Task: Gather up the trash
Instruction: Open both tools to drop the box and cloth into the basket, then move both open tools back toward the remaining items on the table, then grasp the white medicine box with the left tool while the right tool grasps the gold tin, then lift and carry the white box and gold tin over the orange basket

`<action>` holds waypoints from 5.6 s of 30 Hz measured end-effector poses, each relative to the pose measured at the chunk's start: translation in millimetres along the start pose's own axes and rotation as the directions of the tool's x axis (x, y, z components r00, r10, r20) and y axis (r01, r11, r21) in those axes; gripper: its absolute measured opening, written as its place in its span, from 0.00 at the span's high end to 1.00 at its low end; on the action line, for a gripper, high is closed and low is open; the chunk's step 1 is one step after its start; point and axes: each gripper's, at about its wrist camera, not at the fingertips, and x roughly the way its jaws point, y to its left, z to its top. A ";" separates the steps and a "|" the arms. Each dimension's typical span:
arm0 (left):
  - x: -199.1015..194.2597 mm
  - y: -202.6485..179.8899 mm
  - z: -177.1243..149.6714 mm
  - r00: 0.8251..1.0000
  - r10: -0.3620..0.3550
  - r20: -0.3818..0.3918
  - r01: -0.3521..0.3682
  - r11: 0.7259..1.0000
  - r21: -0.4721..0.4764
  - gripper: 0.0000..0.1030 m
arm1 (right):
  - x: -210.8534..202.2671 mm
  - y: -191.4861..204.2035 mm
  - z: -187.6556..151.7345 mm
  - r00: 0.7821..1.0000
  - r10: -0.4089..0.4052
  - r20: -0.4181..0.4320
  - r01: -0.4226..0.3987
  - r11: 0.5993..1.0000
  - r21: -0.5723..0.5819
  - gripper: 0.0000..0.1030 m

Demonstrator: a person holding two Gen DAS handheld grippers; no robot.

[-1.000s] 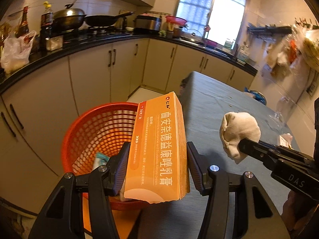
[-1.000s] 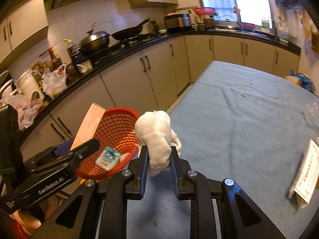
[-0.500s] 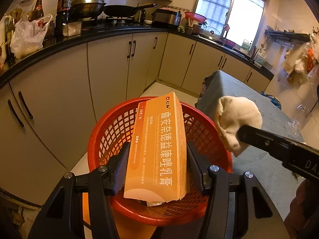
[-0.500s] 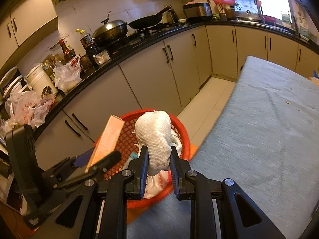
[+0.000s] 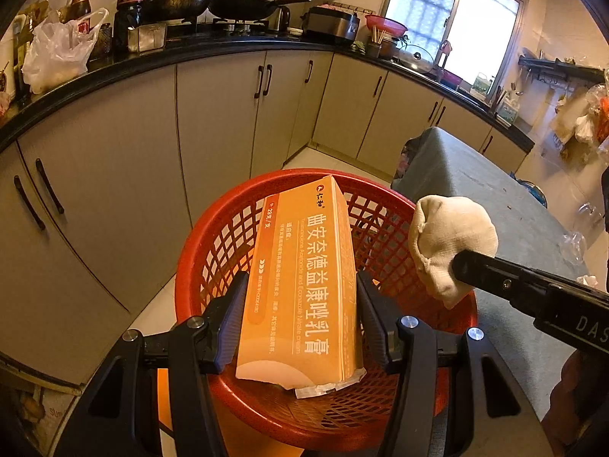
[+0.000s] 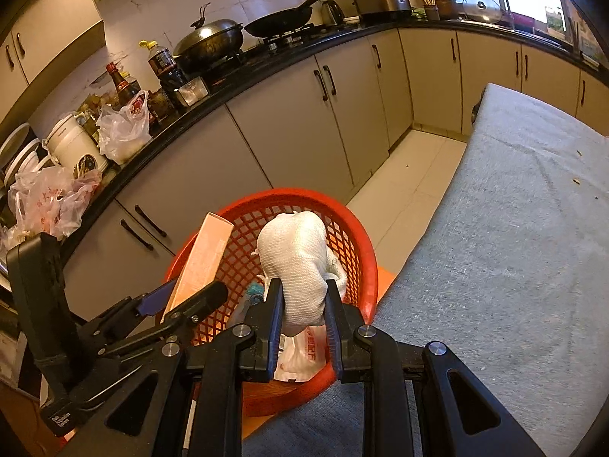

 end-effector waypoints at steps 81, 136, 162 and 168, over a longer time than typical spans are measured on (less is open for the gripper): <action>-46.6 -286.4 -51.2 0.969 -0.210 -0.131 0.247 0.863 0.440 0.26 | -313.2 -274.9 -115.0 0.864 -0.442 0.242 0.256 0.798 0.546 0.54; 36.9 -423.5 -84.1 0.899 -0.288 -0.330 0.426 0.748 0.508 0.49 | -272.4 -326.5 -144.6 0.866 -0.487 0.113 0.329 0.725 0.604 0.93; -0.8 -374.2 -63.8 0.953 -0.285 -0.103 0.299 0.829 0.472 0.49 | -270.8 -286.1 -133.4 0.852 -0.479 0.213 0.353 0.824 0.442 0.93; -12.6 -365.0 -62.5 0.955 -0.285 -0.082 0.289 0.836 0.466 0.49 | -269.3 -281.4 -130.7 0.850 -0.480 0.217 0.361 0.831 0.423 0.93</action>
